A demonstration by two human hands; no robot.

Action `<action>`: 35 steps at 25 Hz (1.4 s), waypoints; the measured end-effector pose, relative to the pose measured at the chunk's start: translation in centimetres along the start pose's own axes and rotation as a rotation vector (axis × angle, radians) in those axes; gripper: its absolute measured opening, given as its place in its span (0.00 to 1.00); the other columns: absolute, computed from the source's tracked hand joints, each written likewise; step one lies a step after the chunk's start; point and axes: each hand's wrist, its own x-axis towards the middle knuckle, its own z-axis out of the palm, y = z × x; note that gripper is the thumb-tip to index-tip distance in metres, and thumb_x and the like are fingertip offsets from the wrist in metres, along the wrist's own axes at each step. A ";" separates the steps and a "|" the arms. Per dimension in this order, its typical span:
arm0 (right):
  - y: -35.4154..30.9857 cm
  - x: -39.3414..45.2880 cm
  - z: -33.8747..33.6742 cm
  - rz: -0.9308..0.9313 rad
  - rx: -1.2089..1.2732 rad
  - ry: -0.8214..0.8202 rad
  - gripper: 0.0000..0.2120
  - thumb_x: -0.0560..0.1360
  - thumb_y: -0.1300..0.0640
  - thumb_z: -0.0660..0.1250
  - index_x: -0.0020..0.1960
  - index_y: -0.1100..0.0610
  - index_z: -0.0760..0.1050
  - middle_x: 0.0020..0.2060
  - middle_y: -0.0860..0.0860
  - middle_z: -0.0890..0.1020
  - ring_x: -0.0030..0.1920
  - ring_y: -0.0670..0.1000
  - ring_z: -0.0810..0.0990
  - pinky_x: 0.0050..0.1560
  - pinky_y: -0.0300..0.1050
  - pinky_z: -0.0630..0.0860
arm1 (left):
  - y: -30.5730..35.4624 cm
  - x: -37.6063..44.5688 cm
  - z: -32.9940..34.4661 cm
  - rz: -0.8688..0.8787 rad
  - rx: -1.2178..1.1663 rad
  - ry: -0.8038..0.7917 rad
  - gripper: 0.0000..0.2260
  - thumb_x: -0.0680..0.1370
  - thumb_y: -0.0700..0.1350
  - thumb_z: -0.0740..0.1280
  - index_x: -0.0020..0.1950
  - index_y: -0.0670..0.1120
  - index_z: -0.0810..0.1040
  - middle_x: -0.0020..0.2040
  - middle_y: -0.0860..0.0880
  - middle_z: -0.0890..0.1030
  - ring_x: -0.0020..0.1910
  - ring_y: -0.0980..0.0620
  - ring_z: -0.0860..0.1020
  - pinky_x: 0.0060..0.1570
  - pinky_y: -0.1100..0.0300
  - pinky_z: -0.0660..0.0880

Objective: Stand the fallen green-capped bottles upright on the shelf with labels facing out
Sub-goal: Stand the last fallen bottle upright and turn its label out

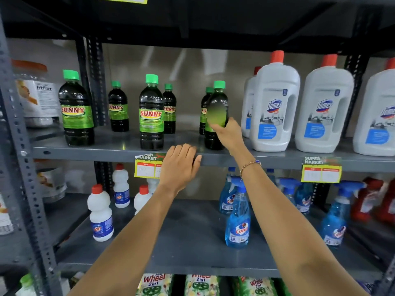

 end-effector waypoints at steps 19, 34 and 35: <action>1.5 0.7 0.5 0.076 0.095 -0.237 0.39 0.62 0.48 0.79 0.67 0.58 0.68 0.57 0.50 0.81 0.59 0.50 0.79 0.58 0.44 0.75 | -1.1 -1.0 -0.5 -0.119 -0.046 -0.023 0.18 0.80 0.55 0.55 0.54 0.43 0.77 0.50 0.45 0.79 0.46 0.44 0.75 0.53 0.54 0.66; 1.1 -0.1 0.2 0.019 0.029 -0.196 0.29 0.62 0.52 0.81 0.57 0.59 0.73 0.47 0.48 0.81 0.48 0.44 0.80 0.46 0.35 0.75 | -1.2 -1.0 -0.9 -0.092 -0.037 -0.056 0.18 0.80 0.54 0.55 0.54 0.42 0.76 0.50 0.45 0.80 0.46 0.44 0.76 0.52 0.54 0.65; 1.3 0.2 0.3 0.023 0.031 -0.213 0.30 0.61 0.51 0.81 0.57 0.58 0.73 0.48 0.48 0.81 0.50 0.46 0.81 0.47 0.35 0.75 | -1.2 -1.0 -0.9 -0.092 -0.035 -0.063 0.18 0.80 0.54 0.55 0.54 0.42 0.76 0.50 0.45 0.80 0.47 0.44 0.76 0.52 0.54 0.65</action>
